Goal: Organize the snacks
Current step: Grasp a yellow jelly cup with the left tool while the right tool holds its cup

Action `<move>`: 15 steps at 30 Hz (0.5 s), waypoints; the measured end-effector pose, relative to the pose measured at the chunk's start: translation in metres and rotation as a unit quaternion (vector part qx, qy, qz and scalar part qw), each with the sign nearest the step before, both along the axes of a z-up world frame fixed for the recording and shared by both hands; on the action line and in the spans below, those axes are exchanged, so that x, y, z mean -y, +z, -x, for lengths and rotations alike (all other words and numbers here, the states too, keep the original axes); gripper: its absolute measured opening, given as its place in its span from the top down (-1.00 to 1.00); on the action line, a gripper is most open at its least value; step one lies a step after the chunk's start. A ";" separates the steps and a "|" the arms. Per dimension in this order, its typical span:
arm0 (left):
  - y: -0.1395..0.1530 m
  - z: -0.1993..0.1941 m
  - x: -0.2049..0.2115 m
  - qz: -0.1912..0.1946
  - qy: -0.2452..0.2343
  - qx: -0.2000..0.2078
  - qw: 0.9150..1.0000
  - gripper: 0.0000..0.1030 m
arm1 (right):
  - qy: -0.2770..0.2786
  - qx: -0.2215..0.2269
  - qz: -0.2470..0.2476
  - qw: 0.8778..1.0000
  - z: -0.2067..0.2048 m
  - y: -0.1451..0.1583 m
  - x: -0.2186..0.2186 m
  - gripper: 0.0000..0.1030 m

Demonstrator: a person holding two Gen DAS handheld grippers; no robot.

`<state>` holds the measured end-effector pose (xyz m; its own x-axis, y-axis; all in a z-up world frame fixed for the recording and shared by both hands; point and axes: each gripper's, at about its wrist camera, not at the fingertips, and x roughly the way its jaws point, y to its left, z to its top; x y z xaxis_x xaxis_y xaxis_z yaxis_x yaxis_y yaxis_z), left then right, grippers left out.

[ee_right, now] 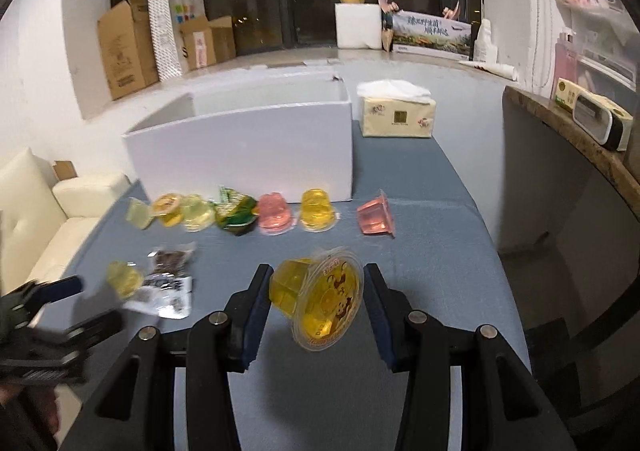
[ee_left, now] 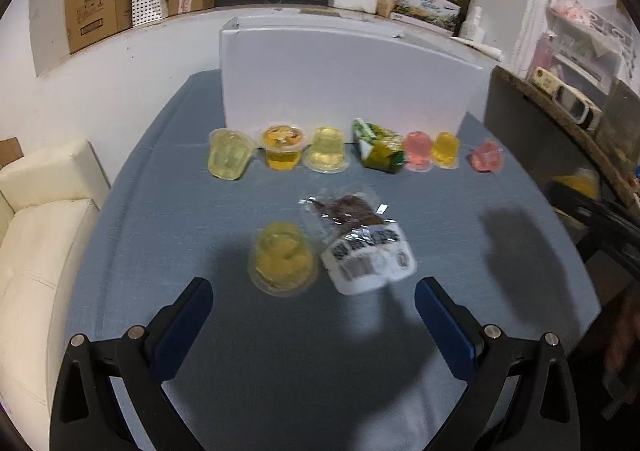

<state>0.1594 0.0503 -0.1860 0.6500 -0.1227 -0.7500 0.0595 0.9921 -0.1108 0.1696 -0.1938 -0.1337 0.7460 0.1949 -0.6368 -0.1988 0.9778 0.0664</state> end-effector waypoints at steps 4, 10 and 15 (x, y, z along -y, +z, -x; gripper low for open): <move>-0.001 -0.014 -0.020 0.009 0.037 0.002 0.999 -1.00 | 0.012 0.010 0.006 1.000 0.010 0.005 -0.005 0.04; -0.013 -0.038 -0.028 -0.001 0.032 -0.013 0.999 -0.32 | 0.028 0.015 0.011 0.999 0.012 0.006 -0.015 0.04; -0.015 -0.038 -0.023 0.004 0.012 -0.014 1.000 0.29 | 0.029 0.011 0.011 0.999 0.012 0.003 -0.017 0.04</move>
<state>0.1977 0.0728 -0.2014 0.6313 -0.1139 -0.7671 0.0333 0.9922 -0.1199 0.1580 -0.1772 -0.1303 0.7472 0.2242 -0.6257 -0.2564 0.9658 0.0399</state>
